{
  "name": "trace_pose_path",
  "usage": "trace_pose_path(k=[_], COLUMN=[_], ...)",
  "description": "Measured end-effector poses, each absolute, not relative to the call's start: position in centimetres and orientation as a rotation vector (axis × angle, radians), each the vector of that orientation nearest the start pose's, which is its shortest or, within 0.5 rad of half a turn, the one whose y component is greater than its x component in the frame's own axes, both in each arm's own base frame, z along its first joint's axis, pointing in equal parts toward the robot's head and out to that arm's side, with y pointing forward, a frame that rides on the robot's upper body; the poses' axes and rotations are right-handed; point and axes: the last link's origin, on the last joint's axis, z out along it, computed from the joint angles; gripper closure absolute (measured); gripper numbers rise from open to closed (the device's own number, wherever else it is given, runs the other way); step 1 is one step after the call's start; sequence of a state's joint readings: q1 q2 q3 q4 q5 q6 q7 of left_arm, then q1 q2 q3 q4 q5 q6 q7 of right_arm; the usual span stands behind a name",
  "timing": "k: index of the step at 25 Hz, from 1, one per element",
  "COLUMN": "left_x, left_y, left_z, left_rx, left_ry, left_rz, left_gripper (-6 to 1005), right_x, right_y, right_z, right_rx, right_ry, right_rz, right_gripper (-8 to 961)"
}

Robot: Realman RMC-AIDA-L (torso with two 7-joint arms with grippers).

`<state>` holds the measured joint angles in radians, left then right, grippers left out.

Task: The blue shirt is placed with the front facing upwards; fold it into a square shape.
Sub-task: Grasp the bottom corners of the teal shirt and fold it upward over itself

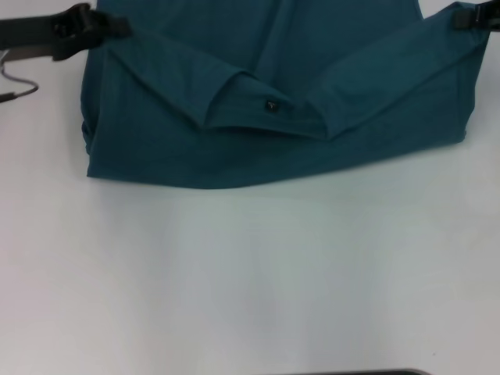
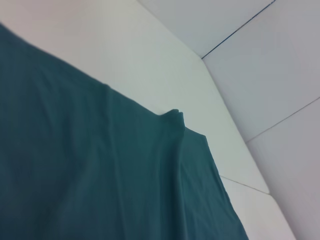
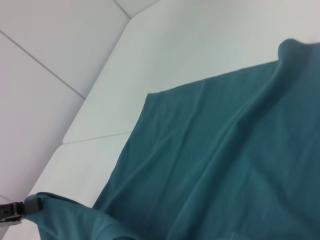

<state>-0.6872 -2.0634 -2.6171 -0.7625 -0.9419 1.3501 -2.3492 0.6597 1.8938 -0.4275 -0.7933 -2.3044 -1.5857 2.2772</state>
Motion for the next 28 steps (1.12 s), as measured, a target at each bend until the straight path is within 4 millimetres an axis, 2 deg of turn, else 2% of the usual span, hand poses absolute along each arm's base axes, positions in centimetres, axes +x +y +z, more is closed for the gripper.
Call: trace_pose_path(k=[7,15,23,28], left_x=[-23.0,-21.7,-20.9,-20.8], left_y=[42.7,44.9,46.8,47.7], left_z=[3.2,3.3,3.2,3.2], left_rx=[-2.152,-2.121,-2.110,-2.082], left_ry=[-1.559,-1.444,-1.278,-1.236], left_rz=[-0.682,-0.639,-0.584,-0.544], left_gripper=[937,937,936,936], right_x=[26.5,25.4,25.5,25.6], right_y=[40.3,42.6,43.5,43.9], right_z=[10.7,9.6,9.2,9.2], right_rx=[-2.234,-2.172,-2.113,-2.084], right_ry=[1.472,1.363,1.326,1.309], right_rz=[0.566,0.551,0.535,0.538], right_gripper=[914,913,912,911])
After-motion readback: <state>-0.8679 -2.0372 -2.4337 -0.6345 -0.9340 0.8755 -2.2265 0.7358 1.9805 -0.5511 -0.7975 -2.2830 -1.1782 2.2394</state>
